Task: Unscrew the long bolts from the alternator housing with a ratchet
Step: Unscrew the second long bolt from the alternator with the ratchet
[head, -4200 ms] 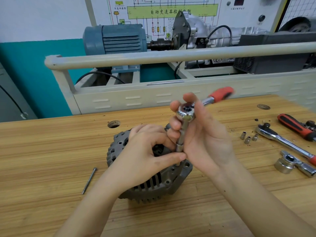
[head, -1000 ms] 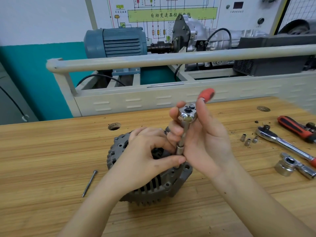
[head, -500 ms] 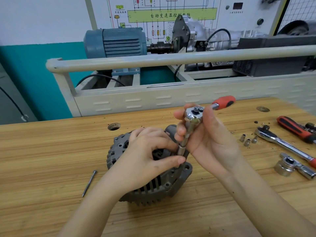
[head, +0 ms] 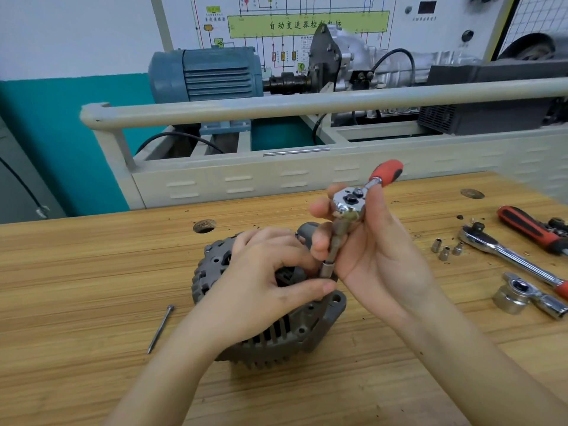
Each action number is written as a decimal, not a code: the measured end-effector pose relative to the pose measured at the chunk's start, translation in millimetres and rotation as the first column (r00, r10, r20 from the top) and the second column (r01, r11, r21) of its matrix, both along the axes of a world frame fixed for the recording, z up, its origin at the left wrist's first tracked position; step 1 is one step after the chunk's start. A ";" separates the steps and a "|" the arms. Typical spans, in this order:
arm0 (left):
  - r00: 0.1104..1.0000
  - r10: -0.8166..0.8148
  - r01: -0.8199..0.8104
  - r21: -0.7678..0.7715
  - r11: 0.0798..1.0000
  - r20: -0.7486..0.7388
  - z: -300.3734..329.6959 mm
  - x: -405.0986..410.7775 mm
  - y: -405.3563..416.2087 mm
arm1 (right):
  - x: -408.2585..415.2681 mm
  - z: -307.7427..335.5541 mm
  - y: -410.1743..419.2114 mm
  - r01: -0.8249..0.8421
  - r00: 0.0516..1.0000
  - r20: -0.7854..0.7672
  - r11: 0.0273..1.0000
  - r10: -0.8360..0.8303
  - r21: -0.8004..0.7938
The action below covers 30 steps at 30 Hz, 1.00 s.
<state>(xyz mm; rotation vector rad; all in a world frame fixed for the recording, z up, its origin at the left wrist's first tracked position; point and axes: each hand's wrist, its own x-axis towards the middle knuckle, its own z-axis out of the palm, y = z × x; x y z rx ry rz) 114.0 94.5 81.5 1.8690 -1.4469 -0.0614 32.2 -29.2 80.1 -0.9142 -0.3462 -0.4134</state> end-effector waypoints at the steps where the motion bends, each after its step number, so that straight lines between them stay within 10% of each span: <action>1: 1.000 0.011 -0.011 -0.007 1.000 -0.014 0.2 -0.5 0.4 | -0.6 0.0 0.2 0.003 1.000 0.007 1.000 -0.004 0.008; 30: 1.000 0.016 -0.016 0.003 1.000 -0.014 1.7 -2.3 -1.0 | -3.2 2.1 1.9 -0.043 0.998 -0.038 0.998 0.044 0.034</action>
